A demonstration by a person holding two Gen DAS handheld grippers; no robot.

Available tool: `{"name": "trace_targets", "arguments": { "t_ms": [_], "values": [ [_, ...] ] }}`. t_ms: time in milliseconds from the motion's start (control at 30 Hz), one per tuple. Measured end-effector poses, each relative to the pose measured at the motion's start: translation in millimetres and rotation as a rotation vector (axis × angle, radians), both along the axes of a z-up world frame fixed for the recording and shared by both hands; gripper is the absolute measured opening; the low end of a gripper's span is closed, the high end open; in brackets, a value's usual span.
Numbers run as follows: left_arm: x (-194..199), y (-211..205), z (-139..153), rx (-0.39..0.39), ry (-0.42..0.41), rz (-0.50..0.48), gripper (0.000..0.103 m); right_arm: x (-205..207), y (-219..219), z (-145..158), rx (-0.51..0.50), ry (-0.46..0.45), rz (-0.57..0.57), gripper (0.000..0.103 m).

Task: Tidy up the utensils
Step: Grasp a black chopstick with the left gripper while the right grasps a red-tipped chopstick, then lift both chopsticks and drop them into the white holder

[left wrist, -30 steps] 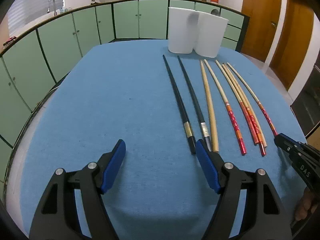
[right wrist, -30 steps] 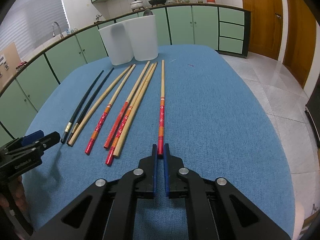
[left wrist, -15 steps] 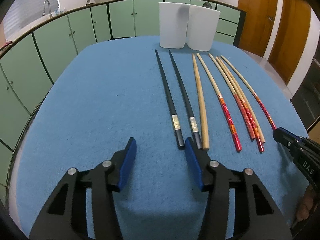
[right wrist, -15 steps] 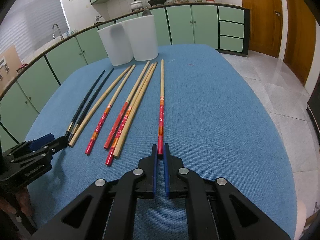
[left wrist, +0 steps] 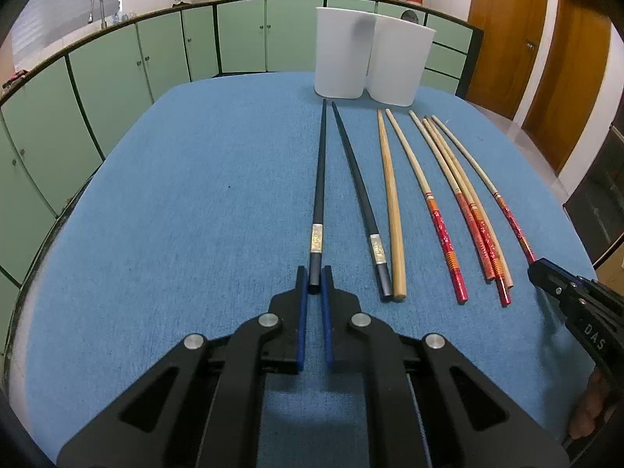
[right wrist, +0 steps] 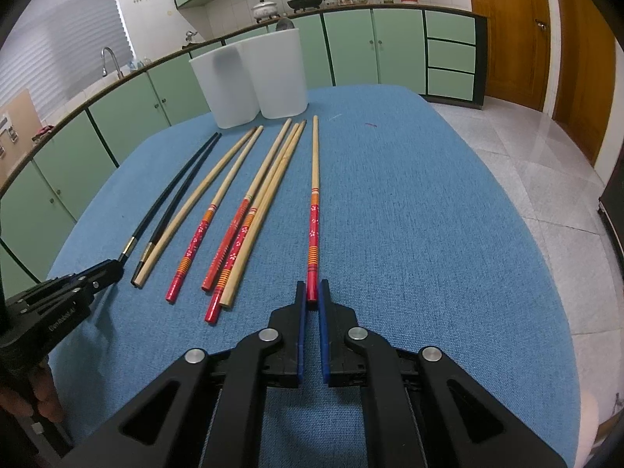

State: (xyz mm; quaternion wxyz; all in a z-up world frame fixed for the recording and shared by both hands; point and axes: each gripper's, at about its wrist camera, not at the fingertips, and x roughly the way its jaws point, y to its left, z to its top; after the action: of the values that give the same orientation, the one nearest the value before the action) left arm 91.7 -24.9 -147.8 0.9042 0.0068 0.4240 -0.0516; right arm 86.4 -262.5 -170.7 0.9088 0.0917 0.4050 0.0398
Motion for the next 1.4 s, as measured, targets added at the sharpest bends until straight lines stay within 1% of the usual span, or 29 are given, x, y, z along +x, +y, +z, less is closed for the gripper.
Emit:
{"name": "trace_targets", "arguments": {
  "t_ms": [200, 333, 467, 533, 600, 700, 867, 1033, 1267, 1300, 1400],
  "values": [
    [1.1, -2.0, 0.4, 0.008, -0.001, 0.004, 0.009, 0.8, -0.2, -0.5, 0.002, 0.0, -0.004, 0.005],
    [1.2, -4.3, 0.2, 0.021, -0.002, 0.002, 0.006, 1.4, 0.3, -0.7, 0.001, -0.001, -0.008, 0.006],
    [2.2, -0.9, 2.3, 0.001, 0.003, 0.0, 0.006, 1.2, -0.2, 0.1, 0.004, -0.002, -0.009, 0.005],
    [0.9, 1.4, 7.7, 0.006, -0.006, -0.006, 0.006, 1.1, -2.0, 1.6, 0.01, 0.004, -0.009, 0.005],
    [-2.5, 4.4, 17.5, 0.021, -0.035, -0.011, 0.006, -0.1, -4.3, 7.6, 0.001, -0.002, -0.009, 0.005],
    [-6.2, 8.8, 34.3, 0.036, -0.073, -0.018, 0.006, -2.3, -9.0, 23.4, -0.006, -0.031, -0.009, 0.005],
    [-13.4, 15.2, 74.0, 0.043, -0.166, -0.035, 0.006, -5.4, -19.1, 61.6, -0.002, -0.103, -0.008, 0.005],
    [-13.7, 20.1, 115.5, 0.018, -0.257, -0.039, 0.006, -4.6, -29.4, 104.7, 0.011, -0.184, -0.004, 0.005],
    [6.1, 25.1, 160.3, -0.052, -0.314, -0.065, 0.006, 7.2, -41.2, 160.2, 0.041, -0.271, 0.011, 0.005],
    [9.6, 24.8, 164.6, -0.059, -0.319, -0.069, 0.006, 11.8, -42.6, 170.5, 0.05, -0.282, 0.018, 0.005],
    [19.2, 22.7, 174.9, -0.066, -0.337, -0.076, 0.006, 21.4, -43.8, 188.2, 0.056, -0.292, 0.034, 0.005]
  ]
}}
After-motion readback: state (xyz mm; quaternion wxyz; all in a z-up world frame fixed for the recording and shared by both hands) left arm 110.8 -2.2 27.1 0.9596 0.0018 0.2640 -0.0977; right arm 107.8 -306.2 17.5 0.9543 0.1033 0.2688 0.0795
